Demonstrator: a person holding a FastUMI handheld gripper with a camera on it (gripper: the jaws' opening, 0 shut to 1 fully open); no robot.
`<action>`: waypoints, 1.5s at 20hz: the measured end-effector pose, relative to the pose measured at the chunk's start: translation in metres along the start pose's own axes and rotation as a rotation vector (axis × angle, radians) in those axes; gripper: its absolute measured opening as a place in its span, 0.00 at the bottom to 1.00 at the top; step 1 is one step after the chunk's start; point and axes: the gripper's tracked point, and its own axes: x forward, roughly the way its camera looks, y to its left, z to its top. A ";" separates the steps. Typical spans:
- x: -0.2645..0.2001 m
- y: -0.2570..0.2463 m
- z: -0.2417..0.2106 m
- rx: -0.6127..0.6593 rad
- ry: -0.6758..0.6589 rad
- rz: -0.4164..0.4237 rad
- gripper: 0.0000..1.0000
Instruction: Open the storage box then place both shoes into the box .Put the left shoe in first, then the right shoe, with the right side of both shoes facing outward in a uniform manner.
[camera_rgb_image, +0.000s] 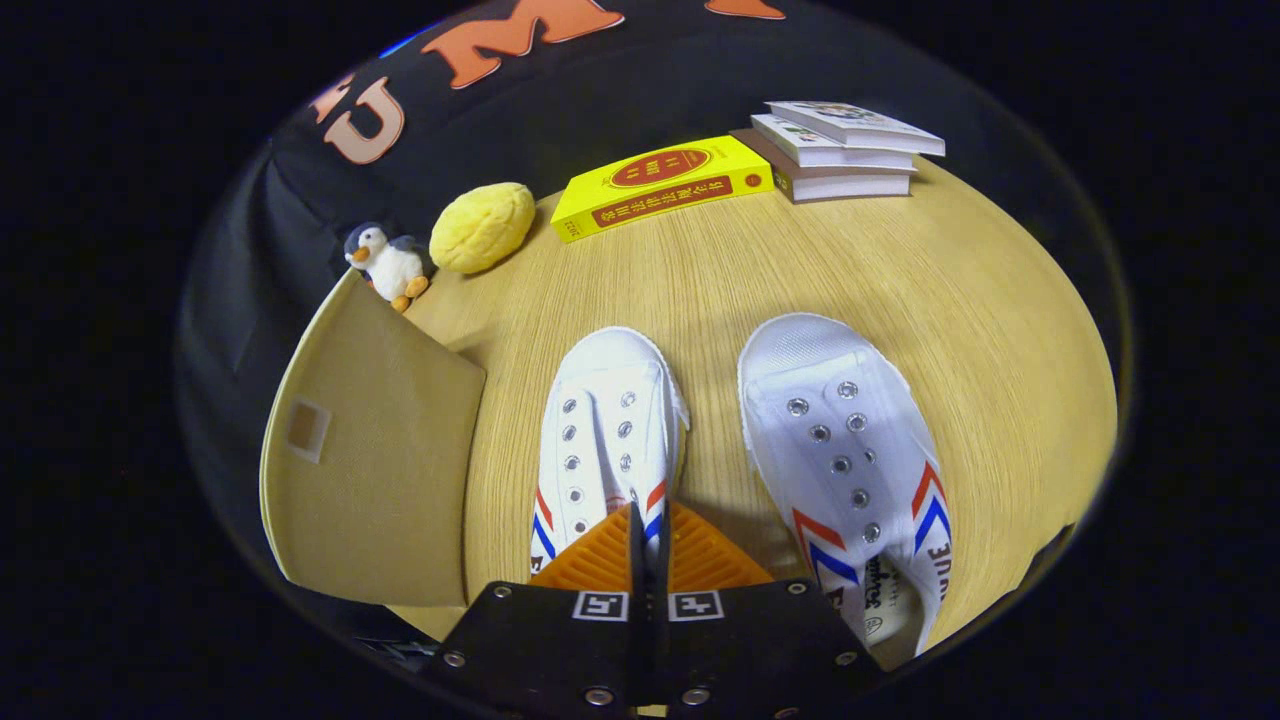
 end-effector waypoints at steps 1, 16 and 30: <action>-0.005 0.000 0.004 -0.017 -0.021 -0.019 0.00; -0.104 0.111 0.103 0.000 -0.245 0.045 0.00; -0.095 0.279 0.071 -0.020 -0.191 0.188 0.00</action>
